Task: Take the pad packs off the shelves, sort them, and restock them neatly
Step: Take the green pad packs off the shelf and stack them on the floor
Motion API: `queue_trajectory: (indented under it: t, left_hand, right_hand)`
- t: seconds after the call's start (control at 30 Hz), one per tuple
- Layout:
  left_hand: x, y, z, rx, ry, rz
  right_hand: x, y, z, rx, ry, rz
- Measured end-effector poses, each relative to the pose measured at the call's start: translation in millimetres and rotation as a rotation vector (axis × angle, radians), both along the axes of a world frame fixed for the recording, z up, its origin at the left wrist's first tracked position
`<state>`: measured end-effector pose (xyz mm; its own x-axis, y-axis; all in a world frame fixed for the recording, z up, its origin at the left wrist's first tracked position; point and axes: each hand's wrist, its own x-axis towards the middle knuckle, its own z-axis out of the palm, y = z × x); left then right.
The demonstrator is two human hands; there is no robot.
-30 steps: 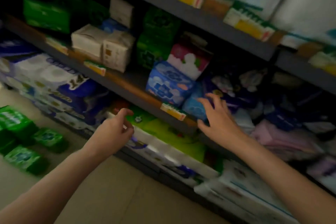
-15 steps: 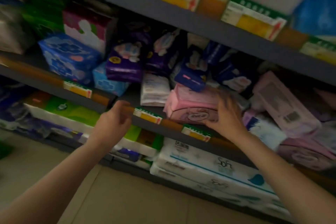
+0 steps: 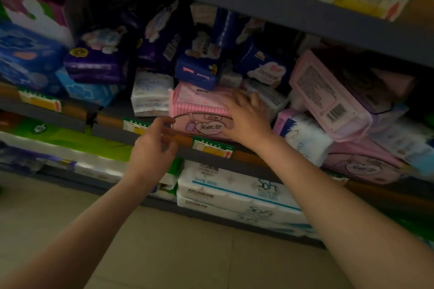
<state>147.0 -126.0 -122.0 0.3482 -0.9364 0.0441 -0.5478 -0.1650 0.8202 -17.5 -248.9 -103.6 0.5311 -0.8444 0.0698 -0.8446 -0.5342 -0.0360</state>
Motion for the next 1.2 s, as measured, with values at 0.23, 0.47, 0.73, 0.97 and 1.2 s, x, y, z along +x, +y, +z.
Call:
queue_trajectory:
  t: [0.23,0.47,0.73,0.97,1.2]
  left_hand:
    - [-58.3,-15.3,13.8,-0.092,-0.108,-0.168]
    - [-159.4,-38.6,30.2,-0.189,-0.172,-0.319]
    - [-284.1,-53.1,50.8,-0.422,-0.229,-0.217]
    - [-325.2,-59.2,47.7,-0.320,-0.224,-0.082]
    - [-322.3,-55.9,50.9,-0.300,-0.175,-0.114]
  right_hand:
    - [-79.9,52.7,26.4,-0.282,-0.227,-0.144]
    - [-230.5,63.9,46.8,-0.450,-0.461,-0.629]
    - [-348.5,2.3,58.5,0.264,-2.078,-1.018]
    - [-360.0,-35.8,69.5,0.363,-2.132,-1.014]
    - [-346.0,58.3,67.1,0.269,-2.297,-0.894]
